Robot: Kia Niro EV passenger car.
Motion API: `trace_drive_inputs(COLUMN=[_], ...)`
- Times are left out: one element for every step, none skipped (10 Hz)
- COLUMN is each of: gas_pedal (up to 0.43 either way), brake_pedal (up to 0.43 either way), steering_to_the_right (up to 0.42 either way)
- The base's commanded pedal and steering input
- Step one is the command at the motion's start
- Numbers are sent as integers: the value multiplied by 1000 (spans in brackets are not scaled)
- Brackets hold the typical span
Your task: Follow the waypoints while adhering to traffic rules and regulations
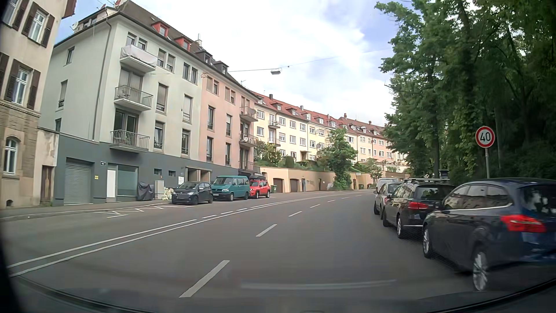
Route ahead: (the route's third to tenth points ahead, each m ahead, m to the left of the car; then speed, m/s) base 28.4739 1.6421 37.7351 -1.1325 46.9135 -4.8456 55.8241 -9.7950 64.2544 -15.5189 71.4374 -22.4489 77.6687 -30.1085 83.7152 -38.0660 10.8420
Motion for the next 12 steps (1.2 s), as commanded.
trace_drive_inputs(gas_pedal=[130,130,130,130,130,130,130,130,130,118,98,67], brake_pedal=[0,0,0,0,0,0,0,0,0,0,0,0], steering_to_the_right=[53,51,51,51,51,51,51,51,51,51,51,51])
